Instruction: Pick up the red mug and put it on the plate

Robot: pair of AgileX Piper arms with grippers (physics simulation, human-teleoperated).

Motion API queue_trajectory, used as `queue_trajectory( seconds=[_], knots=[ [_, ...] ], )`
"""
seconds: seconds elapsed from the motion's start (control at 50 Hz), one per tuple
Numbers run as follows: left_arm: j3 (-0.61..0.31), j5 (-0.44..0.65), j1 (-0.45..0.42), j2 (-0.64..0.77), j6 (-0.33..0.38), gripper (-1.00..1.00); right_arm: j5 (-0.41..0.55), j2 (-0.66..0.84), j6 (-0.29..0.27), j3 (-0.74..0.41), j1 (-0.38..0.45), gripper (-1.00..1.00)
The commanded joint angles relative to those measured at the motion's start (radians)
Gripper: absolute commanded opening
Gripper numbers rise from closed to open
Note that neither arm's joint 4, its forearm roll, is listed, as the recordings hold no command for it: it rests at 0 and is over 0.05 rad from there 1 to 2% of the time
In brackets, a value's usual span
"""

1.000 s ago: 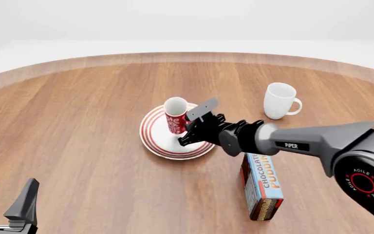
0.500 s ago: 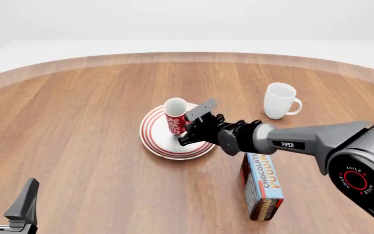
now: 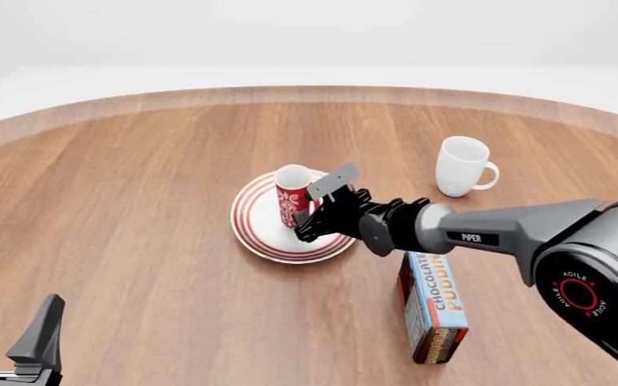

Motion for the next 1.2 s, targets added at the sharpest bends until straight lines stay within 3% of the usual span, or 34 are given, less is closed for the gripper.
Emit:
queue_trajectory(
  seconds=[0.02,0.28,1.2],
  knots=[
    [0.000,0.000,0.000,0.000,0.000,1.00,-0.003,-0.003,0.000,0.003,-0.006,1.00],
    [0.000,0.000,0.000,0.000,0.000,1.00,-0.006,-0.032,0.003,0.026,-0.003,1.00],
    [0.000,0.000,0.000,0.000,0.000,1.00,0.018,-0.382,0.012,0.238,0.045,1.00]
  ],
)
